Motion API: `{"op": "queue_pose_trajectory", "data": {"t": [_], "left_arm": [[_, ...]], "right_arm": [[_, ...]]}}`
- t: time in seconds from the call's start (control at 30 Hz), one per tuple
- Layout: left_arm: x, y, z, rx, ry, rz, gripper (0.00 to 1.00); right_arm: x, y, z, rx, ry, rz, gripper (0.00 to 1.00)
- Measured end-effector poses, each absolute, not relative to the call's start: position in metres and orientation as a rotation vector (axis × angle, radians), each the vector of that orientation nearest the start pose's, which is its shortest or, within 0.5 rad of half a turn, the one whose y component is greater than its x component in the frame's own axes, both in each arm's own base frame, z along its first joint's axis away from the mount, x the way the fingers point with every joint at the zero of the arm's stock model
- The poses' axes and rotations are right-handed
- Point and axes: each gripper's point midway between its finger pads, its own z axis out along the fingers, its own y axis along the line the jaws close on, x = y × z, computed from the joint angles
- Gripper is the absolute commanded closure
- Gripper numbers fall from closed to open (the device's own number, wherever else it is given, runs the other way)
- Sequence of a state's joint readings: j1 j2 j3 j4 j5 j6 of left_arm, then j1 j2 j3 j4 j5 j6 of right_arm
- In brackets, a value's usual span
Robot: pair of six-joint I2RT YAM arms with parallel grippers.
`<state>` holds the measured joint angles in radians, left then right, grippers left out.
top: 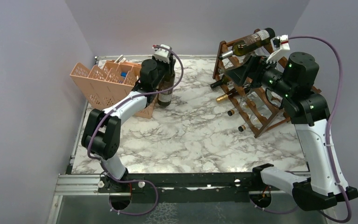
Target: Take the wine bottle off the wine rack
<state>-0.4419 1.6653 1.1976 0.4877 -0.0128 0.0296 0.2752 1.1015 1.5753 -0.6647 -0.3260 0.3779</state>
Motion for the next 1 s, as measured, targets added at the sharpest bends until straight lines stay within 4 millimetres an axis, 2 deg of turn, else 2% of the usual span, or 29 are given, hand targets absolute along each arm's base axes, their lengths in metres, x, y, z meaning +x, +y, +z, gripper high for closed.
{"op": "queue_pose_trajectory", "data": {"t": [0.13,0.4,0.63,0.7,0.9,1.0], "left_arm": [[0.506,-0.230,0.275,0.340,1.488,-0.384,1.00],[0.510,-0.247,0.310,0.340,1.327,-0.472,1.00],[0.502,-0.252,0.321,0.384,1.253,-0.433,1.00],[0.491,-0.253,0.317,0.389,1.255,-0.387,1.00],[0.449,-0.281,0.267,0.432,1.386,-0.364,1.00],[0.430,-0.279,0.261,0.421,1.414,-0.370,1.00]], "right_arm": [[0.282,0.150,0.430,-0.113,1.832,0.747,0.00],[0.283,0.148,0.434,-0.132,1.822,0.724,0.00],[0.290,0.150,0.431,-0.193,1.817,0.699,0.00],[0.292,0.153,0.428,-0.215,1.822,0.700,0.00],[0.306,0.162,0.415,-0.272,1.850,0.709,0.00],[0.310,0.167,0.405,-0.293,1.863,0.732,0.00]]}}
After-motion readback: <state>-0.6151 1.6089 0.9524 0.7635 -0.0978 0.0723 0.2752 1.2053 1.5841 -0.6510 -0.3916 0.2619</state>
